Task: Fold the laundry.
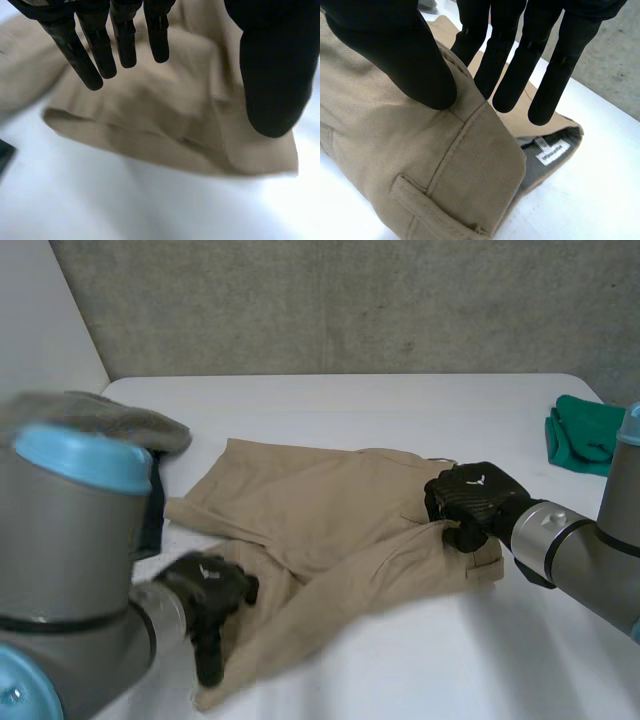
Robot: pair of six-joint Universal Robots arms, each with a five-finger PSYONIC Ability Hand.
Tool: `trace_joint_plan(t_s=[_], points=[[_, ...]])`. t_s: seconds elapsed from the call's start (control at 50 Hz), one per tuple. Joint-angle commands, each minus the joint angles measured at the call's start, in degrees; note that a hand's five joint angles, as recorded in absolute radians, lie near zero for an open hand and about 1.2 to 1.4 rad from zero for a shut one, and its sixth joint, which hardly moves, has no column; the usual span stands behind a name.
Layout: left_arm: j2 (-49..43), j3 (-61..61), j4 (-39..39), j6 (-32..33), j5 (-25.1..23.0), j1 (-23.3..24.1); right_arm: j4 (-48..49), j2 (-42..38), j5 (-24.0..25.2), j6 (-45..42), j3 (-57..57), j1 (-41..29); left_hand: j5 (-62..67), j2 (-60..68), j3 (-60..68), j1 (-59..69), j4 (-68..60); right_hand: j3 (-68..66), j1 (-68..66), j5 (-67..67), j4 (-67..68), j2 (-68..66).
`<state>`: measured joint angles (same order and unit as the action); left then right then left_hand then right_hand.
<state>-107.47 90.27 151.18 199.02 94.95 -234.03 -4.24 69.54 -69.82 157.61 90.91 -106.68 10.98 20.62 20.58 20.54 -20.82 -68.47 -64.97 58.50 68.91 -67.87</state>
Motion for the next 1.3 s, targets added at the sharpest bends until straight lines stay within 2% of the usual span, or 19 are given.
trace_joint_plan(t_s=[0.02,0.08,0.18,0.24,0.26,0.28,0.34,0.38,0.4,0.46,0.56,0.62,0.68,0.74,0.84,0.92,1.06,1.22,1.3], points=[[-4.8,-0.3,0.1,-2.0,0.8,1.7,0.9,0.2,-1.6,0.2,0.8,-0.2,6.9,7.2,7.3,7.3,-7.0,-11.5,-15.0,11.5,11.1,-12.1],[-5.6,-1.2,0.0,-2.8,0.4,2.3,0.9,0.2,-2.1,0.1,0.7,-0.1,12.8,13.1,13.2,13.2,-12.9,-11.5,-15.0,11.5,11.1,-12.1],[-5.8,-2.5,0.7,-4.7,0.8,3.3,0.5,0.3,-3.0,-1.1,1.0,0.2,59.0,59.3,59.4,59.4,-59.1,-11.5,-15.0,11.5,11.1,-12.1],[-5.6,-3.0,0.4,-5.5,0.9,3.8,0.2,0.6,-3.0,-1.8,1.4,0.3,49.8,50.2,50.2,50.3,-50.0,-11.5,-15.0,11.5,11.1,-12.1],[-5.3,-3.4,0.3,-5.8,1.3,4.2,-0.1,0.9,-2.9,-2.4,1.5,0.5,32.3,32.7,32.7,32.7,-32.5,-11.5,-15.0,11.5,11.1,-12.1],[-5.0,-3.4,0.4,-6.1,1.5,4.3,-0.2,1.0,-2.8,-2.7,1.5,0.6,27.6,28.0,28.0,28.1,-27.8,-11.5,-15.0,11.5,11.1,-12.1],[-3.4,-3.3,0.7,-6.3,2.2,4.5,-1.1,1.2,-2.6,-3.5,1.6,0.7,24.2,24.6,24.6,24.7,-24.4,-11.5,-15.0,11.5,11.1,-12.1],[-2.4,-3.0,0.9,-6.0,2.3,4.5,-1.2,1.2,-2.6,-3.6,1.6,0.7,27.4,27.7,27.8,27.8,-27.5,-11.5,-15.0,11.5,11.1,-12.1],[-1.9,-2.7,1.0,-5.9,2.3,4.6,-1.2,1.2,-2.6,-3.5,1.5,0.7,43.1,43.4,43.5,43.5,-43.2,-11.5,-15.0,11.5,11.1,-12.1],[-1.7,-2.5,1.3,-5.7,2.4,4.8,-1.4,1.2,-2.5,-3.7,1.5,0.6,59.0,59.3,59.4,59.4,-59.1,-11.5,-15.0,11.5,11.1,-12.1],[-4.1,-2.4,1.3,-4.5,1.7,4.8,-2.1,1.3,-2.6,-4.1,1.6,0.8,57.7,58.1,58.1,58.2,-57.9,-11.5,-15.0,11.5,11.1,-12.1],[-4.9,-2.3,0.9,-4.7,1.5,4.9,-2.8,1.4,-2.6,-4.4,1.6,1.0,29.3,29.7,29.7,29.8,-29.5,-11.5,-15.0,11.5,11.1,-12.1],[-5.2,-2.1,0.8,-4.8,0.9,5.2,-3.9,1.7,-2.5,-5.0,1.7,1.2,34.5,34.8,34.9,34.9,-34.6,-11.5,-15.0,11.5,11.1,-12.1],[-5.6,-2.0,1.0,-4.6,0.6,5.9,-4.8,1.8,-2.5,-6.1,1.8,1.6,58.9,59.3,59.3,59.4,-59.1,-11.5,-15.0,11.5,11.1,-12.1],[-5.2,-1.9,0.7,-4.1,0.5,6.4,-8.2,3.1,-2.3,-8.7,3.0,2.2,59.0,59.4,59.4,59.5,-59.2,-11.5,-15.0,11.5,11.1,-12.1],[-3.8,0.2,-3.1,-0.1,-0.6,6.7,-16.3,6.0,-0.9,-18.7,6.1,3.5,59.0,59.4,59.4,59.5,-59.2,-11.5,-15.0,11.5,11.1,-12.1],[0.6,4.2,-9.2,10.5,-4.7,6.3,-31.8,11.9,0.7,-49.0,17.0,10.4,59.0,59.4,59.4,59.5,-59.2,-11.5,-15.0,11.5,11.1,-12.1],[-0.6,-1.6,-9.8,12.3,-1.4,3.8,-28.0,10.8,3.2,-44.8,14.0,10.3,59.0,59.4,59.4,59.5,-59.2,-11.5,-15.0,11.5,11.1,-12.1],[-4.1,-10.1,-7.0,12.9,1.9,1.1,-23.5,7.0,3.6,-37.0,7.5,8.5,59.0,59.4,59.4,59.5,-59.2,-11.5,-15.0,11.5,11.1,-12.1]])
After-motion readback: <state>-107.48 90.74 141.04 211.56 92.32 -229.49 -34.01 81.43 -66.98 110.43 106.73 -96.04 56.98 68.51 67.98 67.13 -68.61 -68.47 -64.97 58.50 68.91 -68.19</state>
